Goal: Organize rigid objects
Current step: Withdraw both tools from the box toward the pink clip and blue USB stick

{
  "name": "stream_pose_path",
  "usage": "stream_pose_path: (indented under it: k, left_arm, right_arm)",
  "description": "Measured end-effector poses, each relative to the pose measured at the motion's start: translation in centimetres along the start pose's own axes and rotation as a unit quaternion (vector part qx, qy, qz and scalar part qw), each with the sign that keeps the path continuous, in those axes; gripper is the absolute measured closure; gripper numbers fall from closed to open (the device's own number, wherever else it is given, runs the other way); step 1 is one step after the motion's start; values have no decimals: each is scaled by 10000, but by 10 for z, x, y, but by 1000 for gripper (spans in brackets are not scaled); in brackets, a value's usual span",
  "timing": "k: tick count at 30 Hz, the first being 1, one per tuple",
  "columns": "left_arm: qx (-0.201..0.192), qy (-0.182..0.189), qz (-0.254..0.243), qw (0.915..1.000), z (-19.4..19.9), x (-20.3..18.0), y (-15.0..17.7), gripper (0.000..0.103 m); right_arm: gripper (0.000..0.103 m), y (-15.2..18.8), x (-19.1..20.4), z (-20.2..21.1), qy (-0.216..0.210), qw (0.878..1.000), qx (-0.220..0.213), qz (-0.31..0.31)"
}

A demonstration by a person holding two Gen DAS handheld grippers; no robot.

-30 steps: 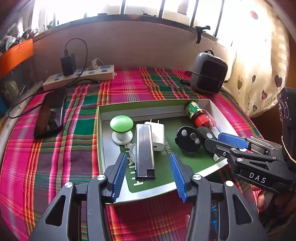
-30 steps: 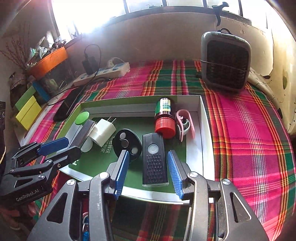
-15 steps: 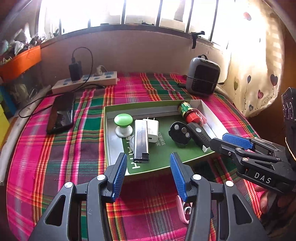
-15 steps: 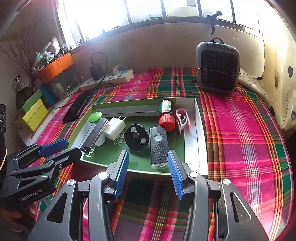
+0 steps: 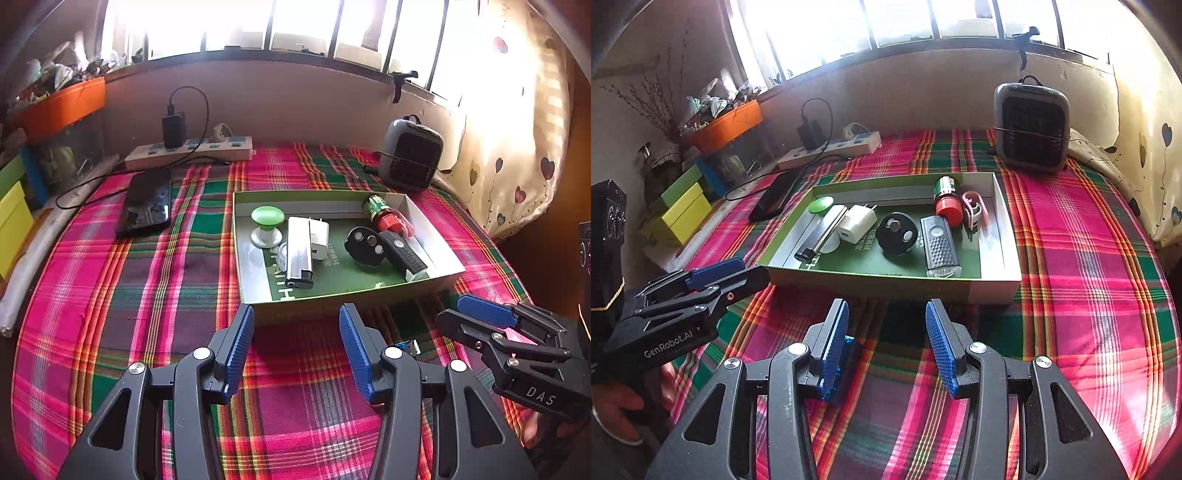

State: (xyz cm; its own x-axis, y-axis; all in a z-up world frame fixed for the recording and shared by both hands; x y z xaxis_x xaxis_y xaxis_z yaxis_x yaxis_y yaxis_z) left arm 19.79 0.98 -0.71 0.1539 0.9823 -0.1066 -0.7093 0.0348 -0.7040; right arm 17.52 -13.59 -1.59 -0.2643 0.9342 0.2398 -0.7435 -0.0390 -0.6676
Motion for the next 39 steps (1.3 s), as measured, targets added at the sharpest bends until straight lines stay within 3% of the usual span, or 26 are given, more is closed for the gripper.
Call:
stream_pose_path:
  k: [15,26,39]
  left_arm:
    - [79,101,184,9997,6,13,21,55]
    - [134,311,193,9992,6,11,28,55]
    - [322,464,146,9983,-1,4,34,55]
  right_arm:
    - [58,36,27,-15,-152,9991,394,83]
    - [56,43,17,-18,181,9987,479,33]
    - [56,42,16,-31,651,9954,577,407]
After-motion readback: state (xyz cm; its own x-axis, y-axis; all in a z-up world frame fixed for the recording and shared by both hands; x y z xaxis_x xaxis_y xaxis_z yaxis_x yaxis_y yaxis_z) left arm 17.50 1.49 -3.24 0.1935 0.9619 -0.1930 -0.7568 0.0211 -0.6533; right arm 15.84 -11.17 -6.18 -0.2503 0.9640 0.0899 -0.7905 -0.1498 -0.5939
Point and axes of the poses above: each gripper's, at about its wrist camera, not at the fingertips, and z roughly against the way its jaws point, x to its left, y to its underside, the point moved 9 cm from there along -z, roughly the way its jaws point, and after that the axes turned 2 degrees about -z, right-handed, at the moved point
